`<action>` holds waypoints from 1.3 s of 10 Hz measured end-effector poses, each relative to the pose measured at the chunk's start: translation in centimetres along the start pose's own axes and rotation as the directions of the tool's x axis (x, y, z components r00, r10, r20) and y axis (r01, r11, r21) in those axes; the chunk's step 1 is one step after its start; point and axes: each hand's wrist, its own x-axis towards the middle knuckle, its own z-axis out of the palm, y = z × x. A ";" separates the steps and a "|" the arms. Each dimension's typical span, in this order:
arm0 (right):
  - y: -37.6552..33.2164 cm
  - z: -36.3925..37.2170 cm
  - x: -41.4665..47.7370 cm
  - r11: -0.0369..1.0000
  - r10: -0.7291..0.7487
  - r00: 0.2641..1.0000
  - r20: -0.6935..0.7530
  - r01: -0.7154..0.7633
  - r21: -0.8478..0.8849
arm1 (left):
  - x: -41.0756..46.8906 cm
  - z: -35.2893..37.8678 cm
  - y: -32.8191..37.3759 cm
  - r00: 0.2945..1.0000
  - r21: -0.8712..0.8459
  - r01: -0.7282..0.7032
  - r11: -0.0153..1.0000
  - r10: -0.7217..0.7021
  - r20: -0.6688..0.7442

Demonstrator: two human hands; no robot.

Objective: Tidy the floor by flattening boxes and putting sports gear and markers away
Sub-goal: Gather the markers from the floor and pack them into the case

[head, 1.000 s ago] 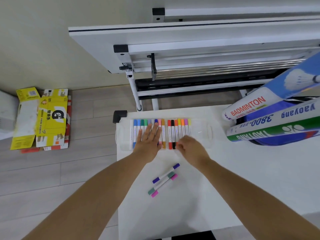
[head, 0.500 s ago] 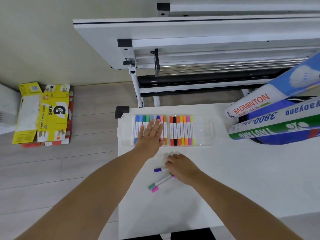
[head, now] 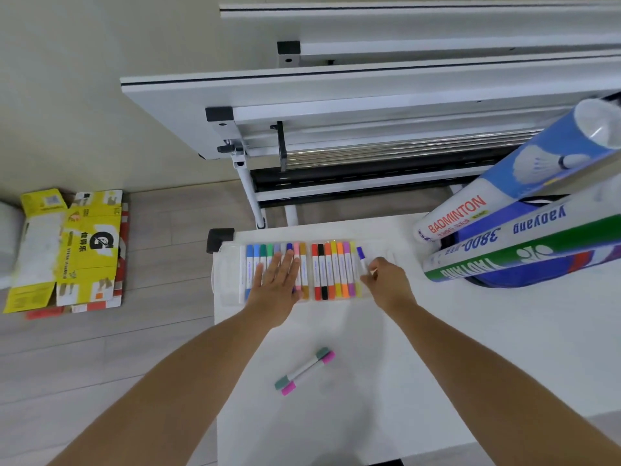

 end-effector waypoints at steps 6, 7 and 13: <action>-0.4 1.8 2.8 0.989 0.146 0.988 0.050 -0.147 0.033 | 0.3 0.7 -0.4 1.000 0.013 0.006 1.000 -0.006 -0.009; -0.1 1.9 3.2 0.983 0.182 0.982 0.053 -0.183 0.011 | 0.4 0.7 -0.4 1.000 0.004 0.004 1.000 -0.004 -0.013; -1.7 6.9 -7.2 0.529 -0.680 0.605 0.415 0.796 -0.295 | 0.3 0.3 -0.2 1.000 -0.018 0.023 1.000 -0.023 0.003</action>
